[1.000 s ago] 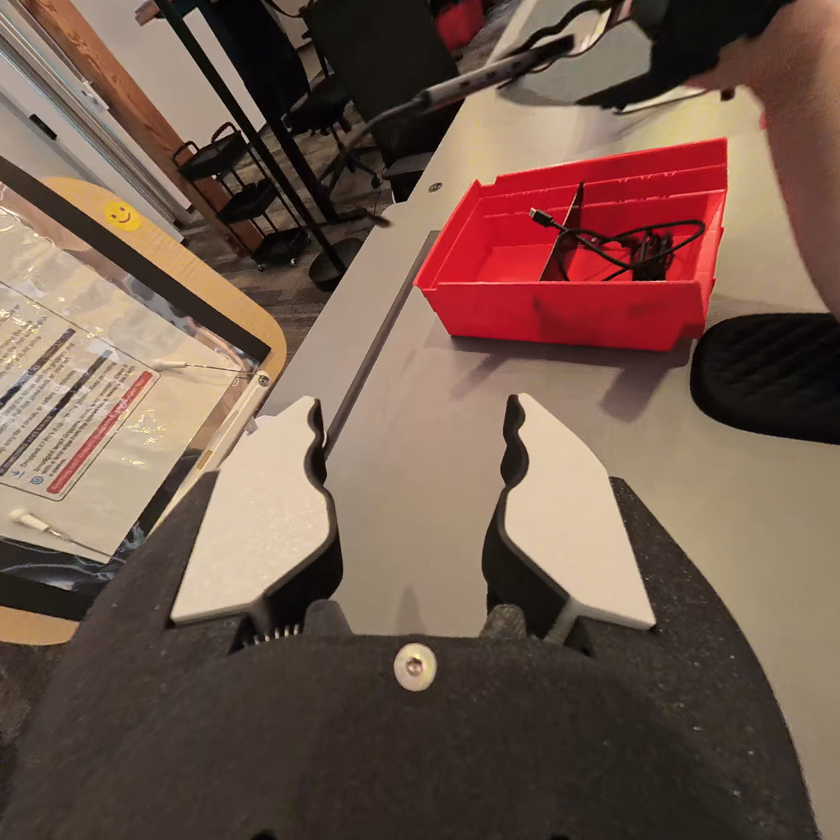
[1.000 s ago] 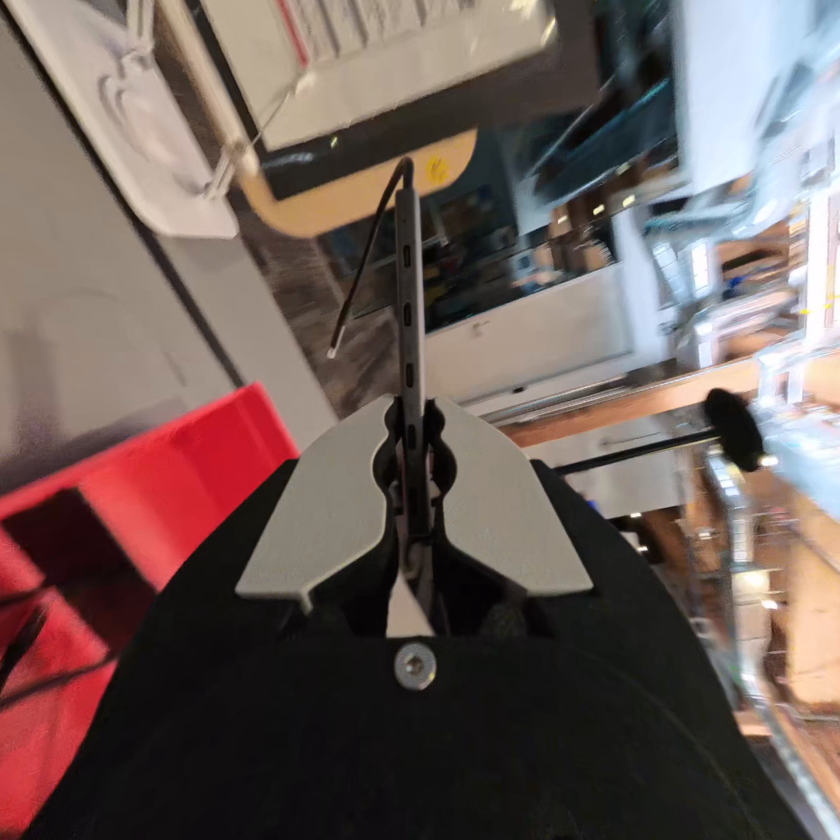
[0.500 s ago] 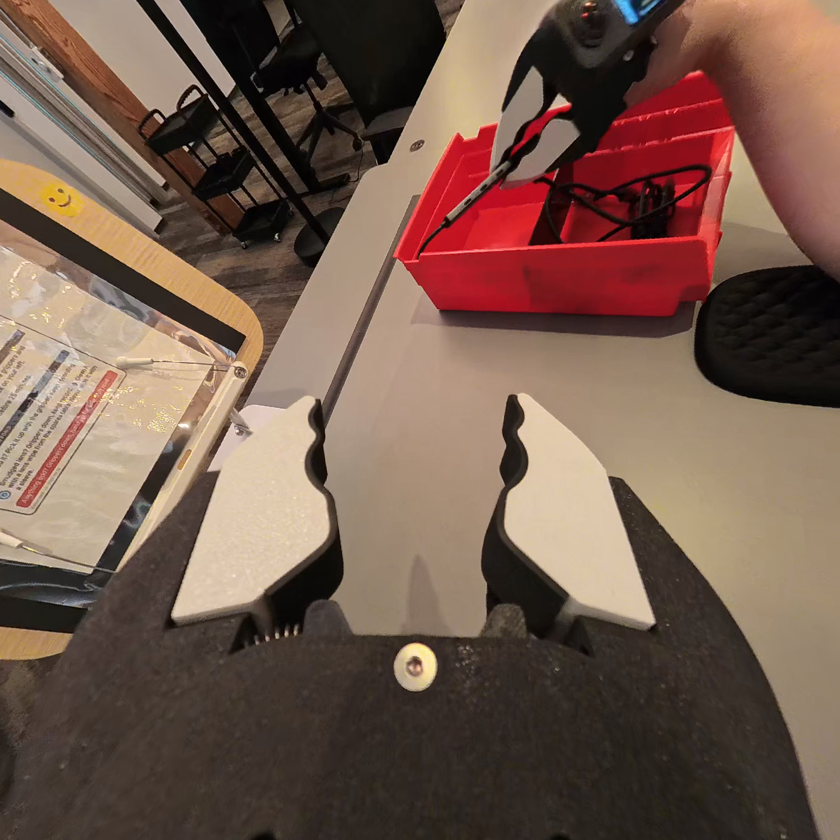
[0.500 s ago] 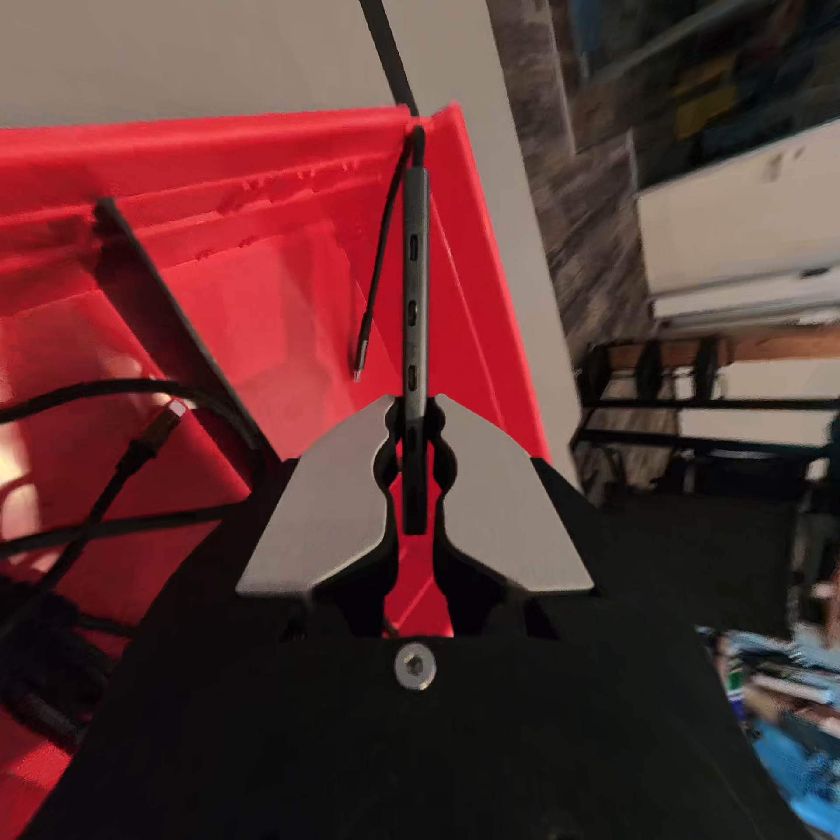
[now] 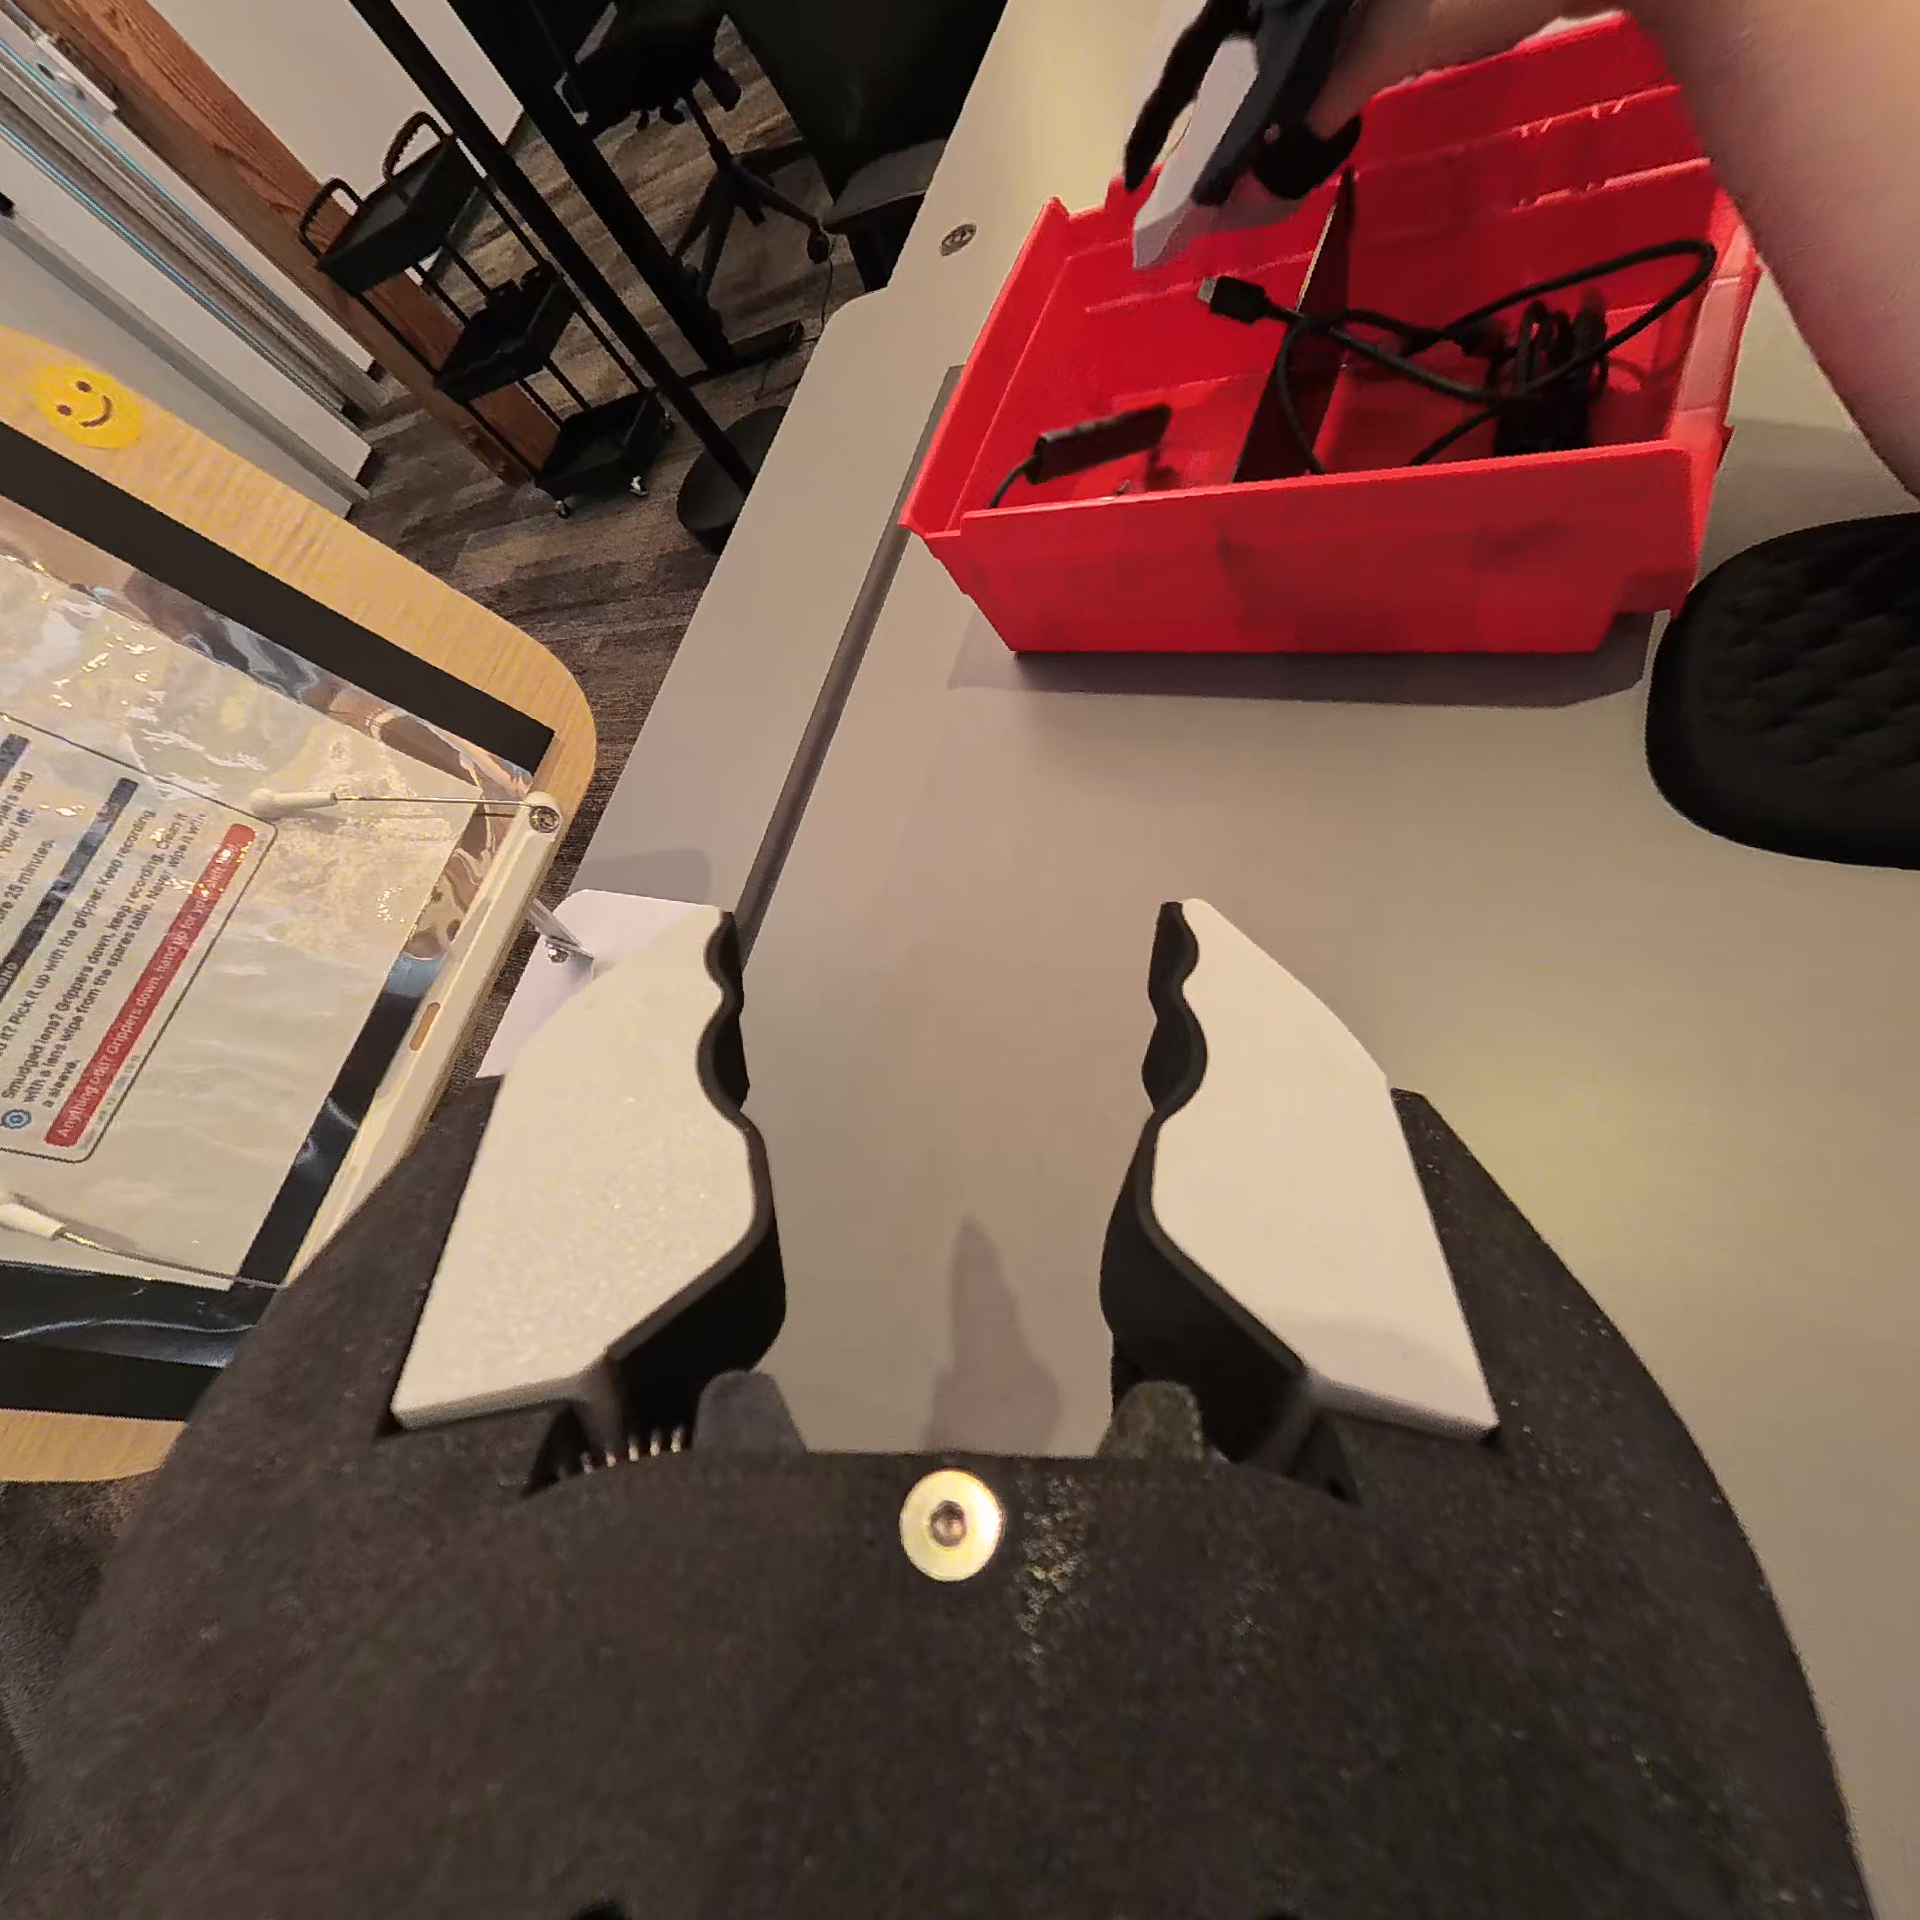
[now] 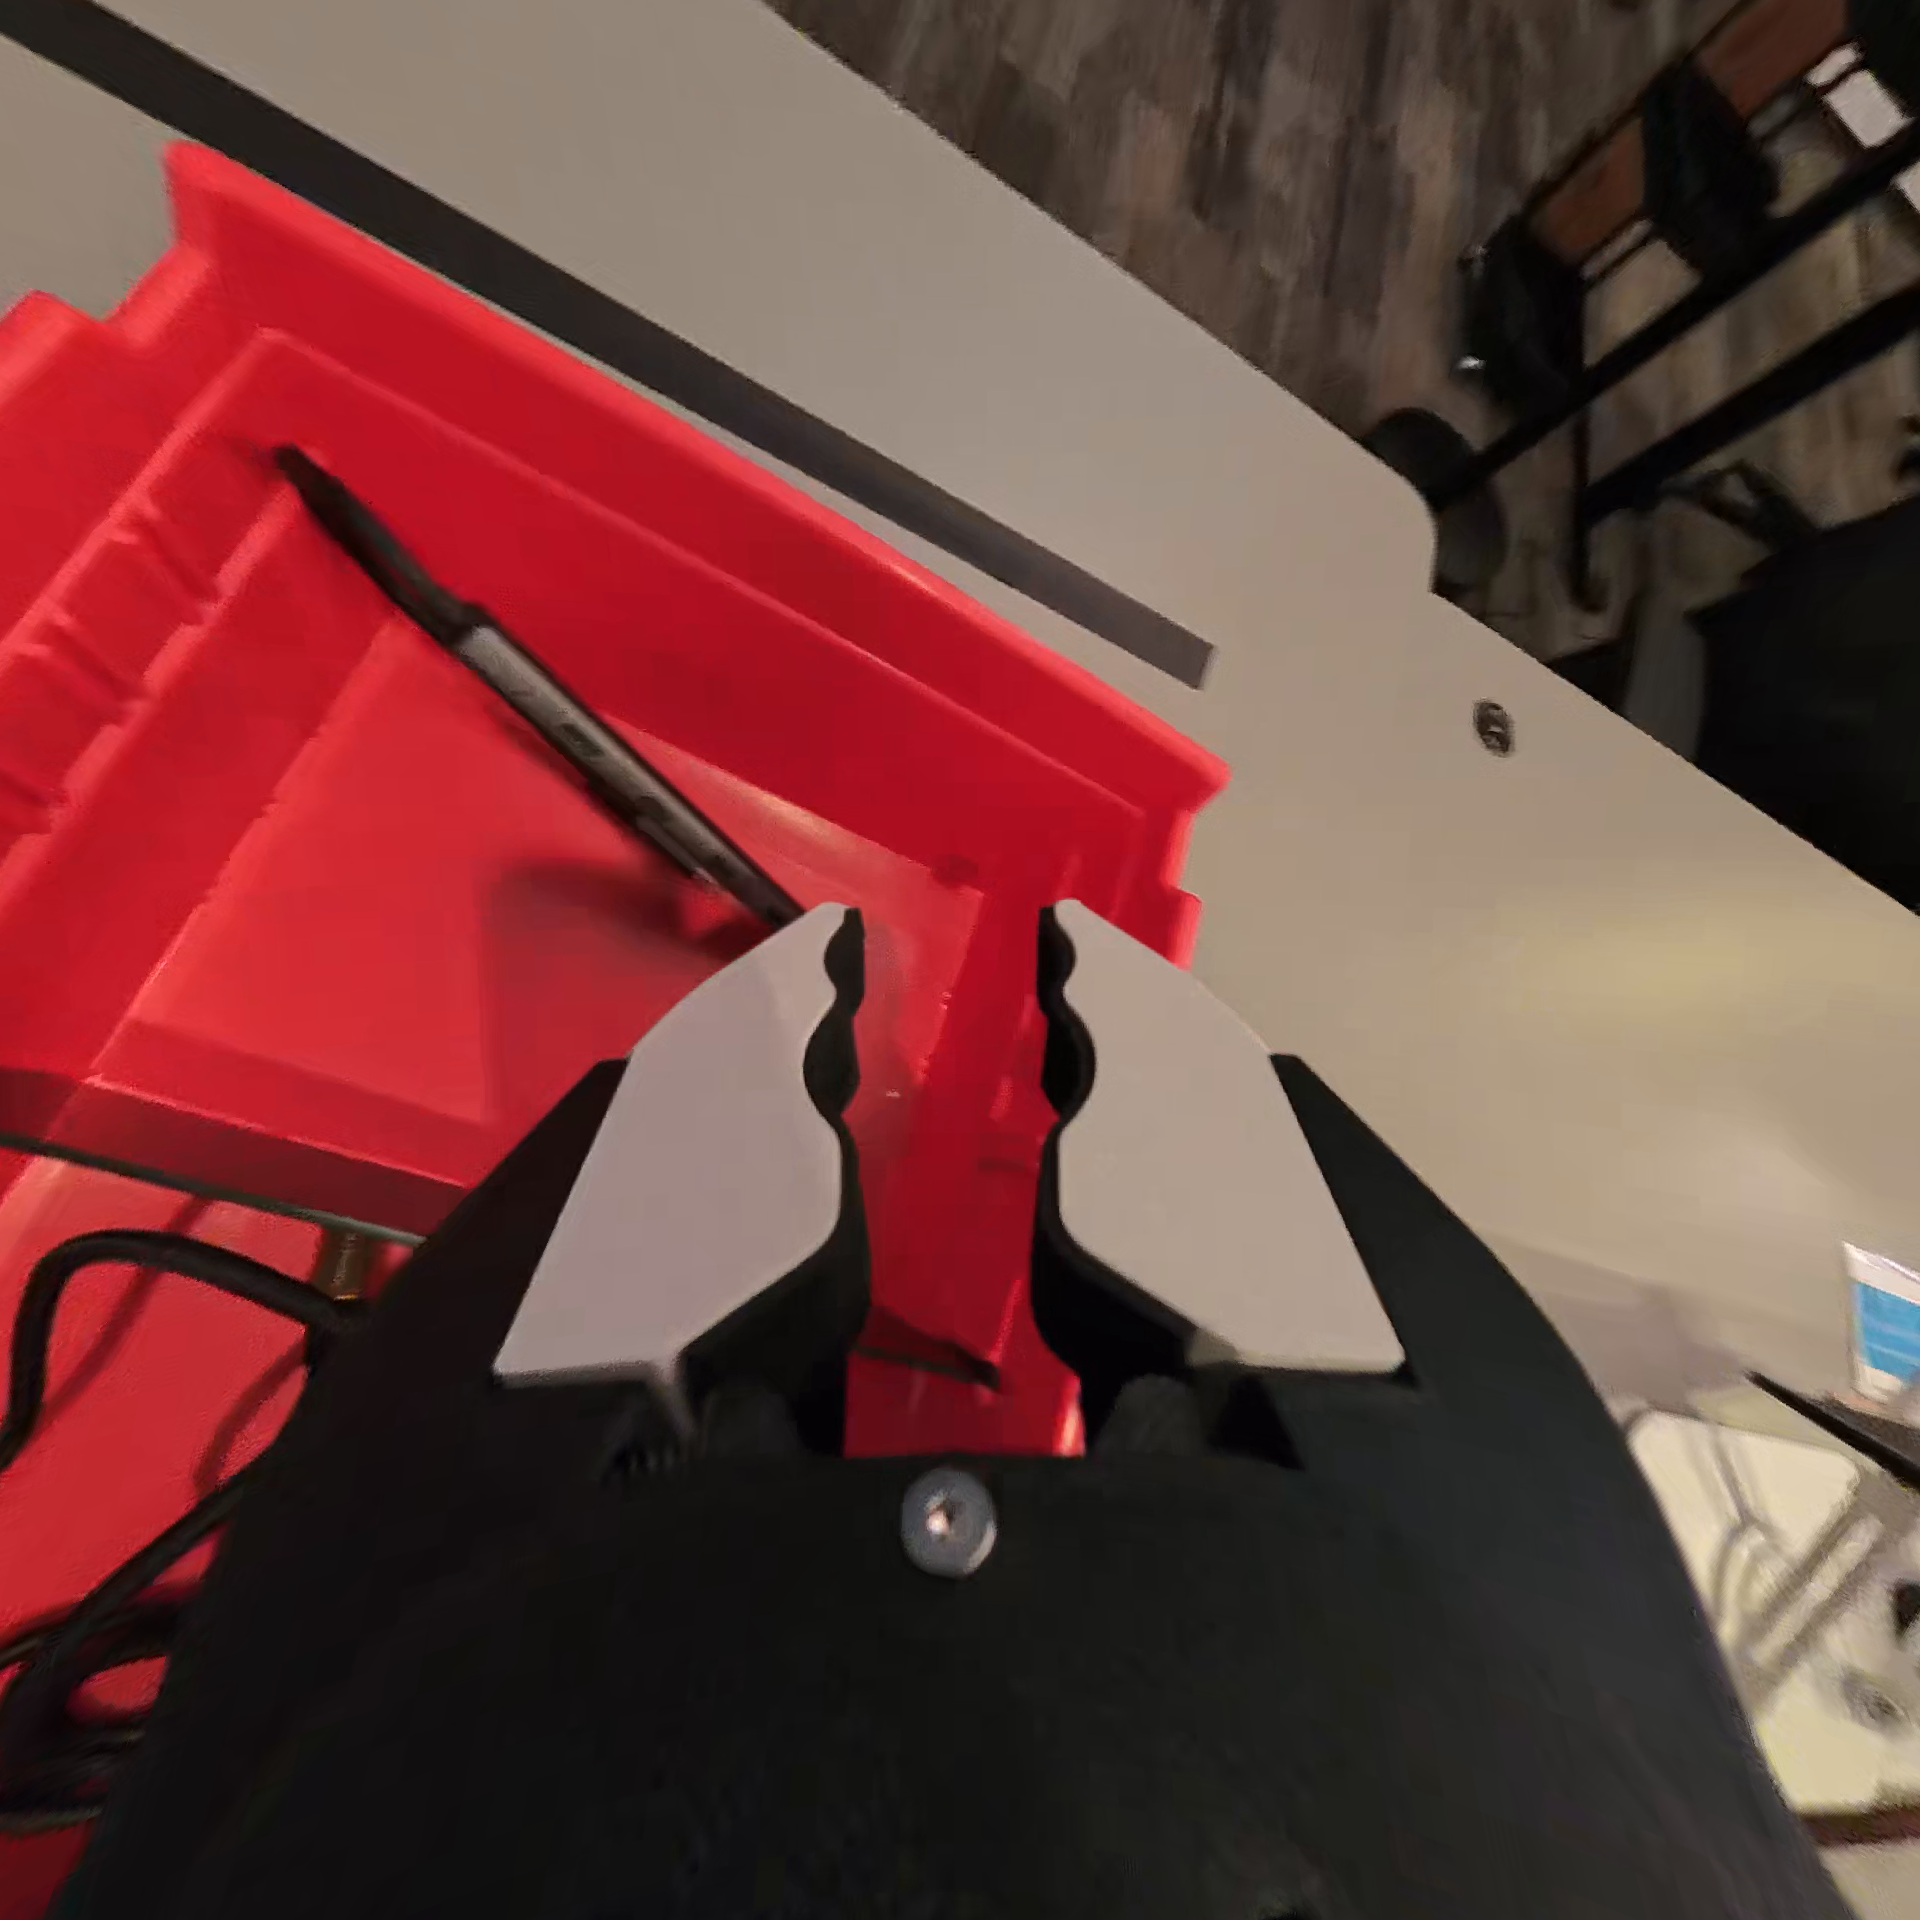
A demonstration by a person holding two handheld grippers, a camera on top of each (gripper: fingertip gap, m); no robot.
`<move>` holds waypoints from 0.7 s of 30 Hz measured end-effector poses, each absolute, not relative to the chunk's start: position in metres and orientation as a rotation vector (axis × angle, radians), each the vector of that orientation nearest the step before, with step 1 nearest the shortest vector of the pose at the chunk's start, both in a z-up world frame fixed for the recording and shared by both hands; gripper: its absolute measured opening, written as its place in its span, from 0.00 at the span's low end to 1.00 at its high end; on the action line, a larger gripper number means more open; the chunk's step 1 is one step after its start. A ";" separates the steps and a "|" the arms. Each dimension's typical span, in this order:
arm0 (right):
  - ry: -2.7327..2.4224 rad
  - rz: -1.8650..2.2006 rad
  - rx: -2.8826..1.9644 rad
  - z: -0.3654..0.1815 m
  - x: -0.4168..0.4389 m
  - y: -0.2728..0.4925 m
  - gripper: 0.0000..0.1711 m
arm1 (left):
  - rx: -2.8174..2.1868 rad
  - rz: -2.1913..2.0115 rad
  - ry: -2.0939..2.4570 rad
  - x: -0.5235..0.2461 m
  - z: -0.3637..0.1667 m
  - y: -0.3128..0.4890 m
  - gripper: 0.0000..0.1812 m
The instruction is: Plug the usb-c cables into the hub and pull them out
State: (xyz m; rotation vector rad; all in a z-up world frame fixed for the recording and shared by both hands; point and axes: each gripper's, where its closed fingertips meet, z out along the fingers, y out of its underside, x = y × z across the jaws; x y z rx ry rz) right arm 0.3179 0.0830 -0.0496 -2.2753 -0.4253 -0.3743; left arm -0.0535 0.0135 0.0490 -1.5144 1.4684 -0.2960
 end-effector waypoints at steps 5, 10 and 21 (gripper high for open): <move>-0.394 -0.525 -2.059 0.017 0.312 0.075 0.21 | -1.499 -0.171 1.339 -0.069 0.064 0.038 0.39; -0.346 -0.463 -1.534 0.145 0.226 0.057 0.29 | -1.492 0.036 0.976 -0.114 0.101 0.087 0.39; -0.787 -0.397 -1.069 0.171 -0.004 0.017 0.17 | -1.521 0.094 0.725 -0.165 0.122 0.111 0.37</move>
